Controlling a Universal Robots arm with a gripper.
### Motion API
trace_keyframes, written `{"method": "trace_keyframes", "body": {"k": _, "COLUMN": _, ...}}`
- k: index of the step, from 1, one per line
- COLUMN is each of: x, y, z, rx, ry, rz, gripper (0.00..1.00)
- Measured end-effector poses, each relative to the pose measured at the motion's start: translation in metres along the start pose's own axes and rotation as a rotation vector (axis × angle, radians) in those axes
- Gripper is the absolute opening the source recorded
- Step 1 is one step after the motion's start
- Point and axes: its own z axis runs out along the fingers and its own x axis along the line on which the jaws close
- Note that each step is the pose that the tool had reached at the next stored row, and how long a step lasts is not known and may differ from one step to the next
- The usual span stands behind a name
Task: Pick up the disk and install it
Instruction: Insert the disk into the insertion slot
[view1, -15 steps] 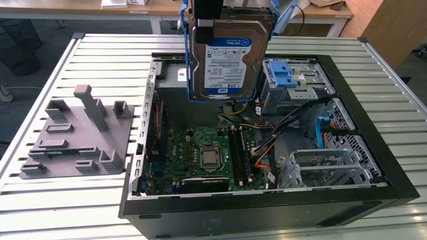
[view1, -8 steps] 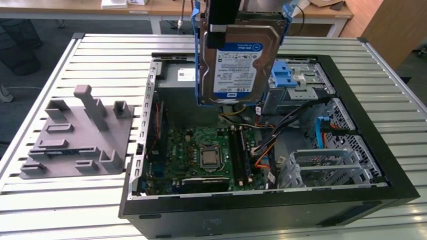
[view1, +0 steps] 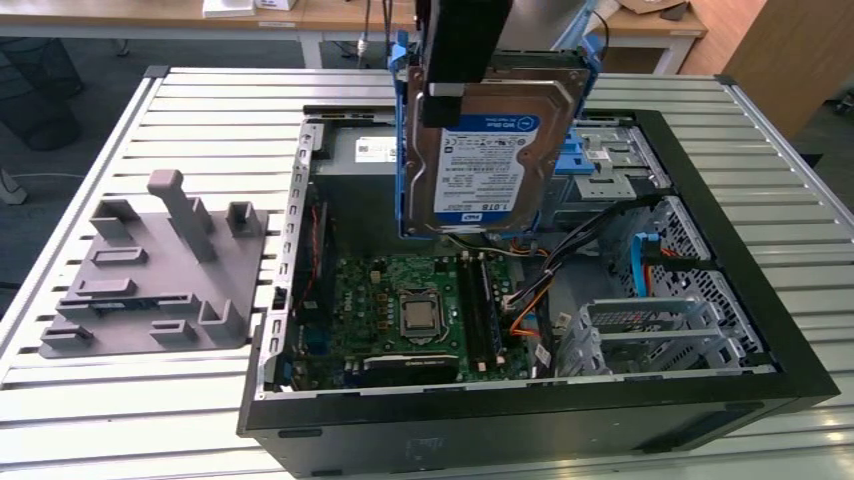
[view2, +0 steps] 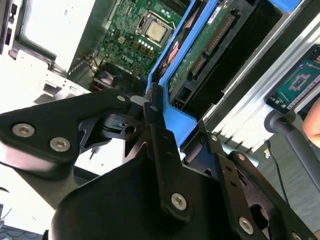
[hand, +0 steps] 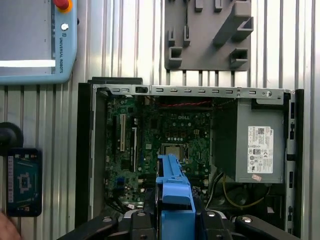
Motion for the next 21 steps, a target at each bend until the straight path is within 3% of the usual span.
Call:
{"method": "trace_keyframes", "body": {"k": 6, "x": 0.0032, "y": -0.0239, "z": 0.0013, "rx": -0.0001, "ry": 0.0000, "rz": 0.000, "gripper": 0.36}}
{"method": "trace_keyframes", "body": {"k": 8, "x": 0.0063, "y": -0.0268, "z": 0.0021, "rx": 0.0000, "ry": -0.0003, "rz": 0.000, "gripper": 0.36}}
{"method": "trace_keyframes", "body": {"k": 16, "x": 0.0304, "y": -0.0294, "z": 0.0066, "rx": -0.0001, "ry": -0.0012, "rz": 0.000, "gripper": 0.36}}
{"method": "trace_keyframes", "body": {"k": 21, "x": 0.0359, "y": -0.0407, "z": 0.0096, "rx": -0.0001, "ry": -0.0014, "rz": 0.000, "gripper": 0.36}}
